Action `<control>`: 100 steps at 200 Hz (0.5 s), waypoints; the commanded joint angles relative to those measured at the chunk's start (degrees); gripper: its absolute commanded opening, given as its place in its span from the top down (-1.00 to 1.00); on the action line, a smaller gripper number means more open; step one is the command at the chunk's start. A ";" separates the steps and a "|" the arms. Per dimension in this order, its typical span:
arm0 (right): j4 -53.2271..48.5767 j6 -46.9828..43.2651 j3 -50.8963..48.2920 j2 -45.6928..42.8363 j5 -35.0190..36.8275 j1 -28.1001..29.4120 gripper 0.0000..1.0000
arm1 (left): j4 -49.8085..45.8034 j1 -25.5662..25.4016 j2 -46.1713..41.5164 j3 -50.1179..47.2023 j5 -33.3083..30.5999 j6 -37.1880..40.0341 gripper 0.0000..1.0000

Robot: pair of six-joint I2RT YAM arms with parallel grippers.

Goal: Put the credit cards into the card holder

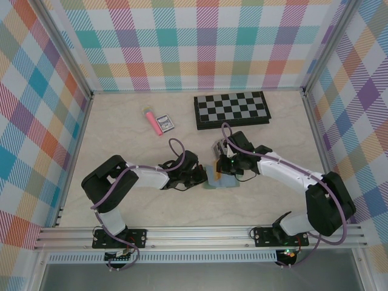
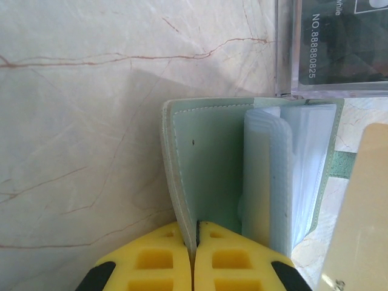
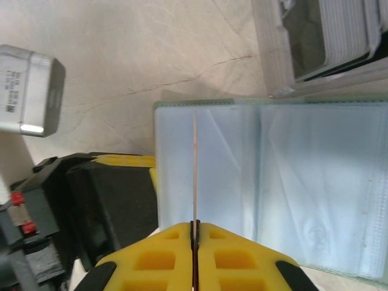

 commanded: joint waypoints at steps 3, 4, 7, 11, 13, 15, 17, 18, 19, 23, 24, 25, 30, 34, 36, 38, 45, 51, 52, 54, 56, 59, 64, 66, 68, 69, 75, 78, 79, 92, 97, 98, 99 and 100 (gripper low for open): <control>4.12 1.14 -0.41 -1.71 -3.61 0.29 0.82 | -12.52 0.11 4.00 -3.50 -1.62 0.20 1.00; 4.17 1.13 -0.41 -1.66 -3.67 0.29 0.82 | -12.49 0.07 4.00 -3.39 -1.62 0.25 1.00; 4.42 1.35 -0.36 -1.57 -3.73 0.24 0.82 | -12.54 0.09 3.92 -3.37 -1.54 0.31 1.00; 4.68 1.58 -0.32 -1.40 -3.73 0.29 0.82 | -12.62 0.07 3.86 -3.36 -1.53 0.38 1.00; 4.80 1.68 -0.25 -1.29 -3.73 0.33 0.82 | -12.63 0.10 3.85 -3.30 -1.53 0.39 1.00; 4.95 1.73 -0.24 -1.16 -3.73 0.30 0.82 | -12.68 0.06 3.83 -3.28 -1.55 0.44 1.00; 5.05 1.74 -0.17 -1.03 -3.78 0.29 0.82 | -12.71 0.10 3.78 -3.28 -1.55 0.47 1.00; 5.12 1.74 -0.15 -0.97 -3.80 0.33 0.82 | -12.72 0.11 3.75 -3.28 -1.54 0.48 1.00; 5.16 1.74 -0.10 -0.94 -3.81 0.31 0.82 | -12.76 0.11 3.74 -3.28 -1.53 0.48 1.00; 5.26 1.74 0.01 -0.60 -3.82 0.37 0.82 | -12.79 0.09 3.67 -3.28 -1.57 0.48 1.00; 5.27 1.74 0.06 -0.49 -3.82 0.37 0.82 | -12.85 0.06 3.61 -3.28 -1.55 0.48 1.00; 5.28 1.78 0.09 -0.43 -3.82 0.38 0.82 | -12.87 0.08 3.58 -3.28 -1.54 0.48 1.00; 5.26 1.83 0.28 -0.02 -3.78 0.35 0.82 | -12.85 0.08 3.49 -3.28 -1.53 0.48 1.00; 5.28 1.93 0.38 0.26 -3.86 0.37 0.82 | -12.85 0.10 3.39 -3.28 -1.46 0.56 1.00; 5.35 1.92 0.45 0.42 -3.94 0.38 0.82 | -12.82 0.11 3.32 -3.28 -1.44 0.57 1.00; 5.41 1.92 0.47 0.57 -4.03 0.42 0.82 | -12.86 0.07 3.30 -3.28 -1.44 0.57 1.00; 5.49 1.97 0.62 1.21 -4.40 0.33 0.82 | -12.89 0.10 3.13 -3.19 -1.39 0.61 1.00; 5.55 2.00 0.65 1.73 -4.68 0.45 0.82 | -12.97 0.06 2.90 -3.19 -1.35 0.61 1.00; 5.55 2.00 0.65 1.82 -4.69 0.46 0.82 | -12.98 0.04 2.87 -3.14 -1.35 0.68 1.00; 5.46 2.00 0.65 1.95 -4.65 0.53 0.82 | -12.96 0.09 2.86 -3.16 -1.35 0.68 1.00; 5.46 2.00 0.65 2.09 -4.64 0.55 0.82 | -12.87 0.04 2.77 -3.14 -1.33 0.66 1.00; 5.37 1.96 0.65 2.30 -4.55 0.62 0.82 | -12.84 0.06 2.69 -3.11 -1.26 0.75 1.00; 5.17 1.85 0.57 2.76 -4.32 0.70 0.82 | -12.80 0.10 2.53 -3.10 -1.18 0.80 1.00; 5.08 1.88 0.56 2.89 -4.25 0.72 0.82 | -12.76 0.06 2.44 -3.12 -1.18 0.82 1.00; 5.04 1.91 0.52 3.10 -4.26 0.73 0.82 | -12.73 0.10 2.33 -3.11 -1.13 0.92 1.00; 5.07 1.87 0.54 3.12 -4.26 0.73 0.82 | -12.73 0.11 2.28 -3.10 -1.11 0.92 1.00; 5.38 1.89 0.28 3.62 -4.49 0.73 0.82 | -12.64 0.11 2.04 -3.10 -1.10 1.00 1.00; 5.64 1.91 0.10 3.86 -4.62 0.73 0.81 | -12.54 0.04 1.92 -3.10 -1.13 1.07 1.00; 5.72 1.92 0.07 3.94 -4.66 0.73 0.81 | -12.50 0.08 1.90 -3.10 -1.11 1.09 1.00; 5.30 1.81 -0.23 4.95 -3.51 0.97 0.81 | -12.79 0.08 1.30 -3.10 -1.17 1.44 1.00; 4.63 1.49 -0.15 5.49 -2.55 1.07 0.82 | -12.99 0.10 1.15 -3.16 -1.13 1.60 1.00; 4.48 1.44 -0.10 5.59 -2.40 1.08 0.82 | -13.03 0.06 1.12 -3.13 -1.15 1.61 1.00; 4.35 1.42 -0.08 5.73 -2.23 1.03 0.82 | -13.05 0.09 1.11 -3.12 -1.16 1.57 1.00; 4.25 1.40 -0.07 5.88 -2.10 1.06 0.82 | -13.02 0.05 1.06 -3.15 -1.21 1.60 1.00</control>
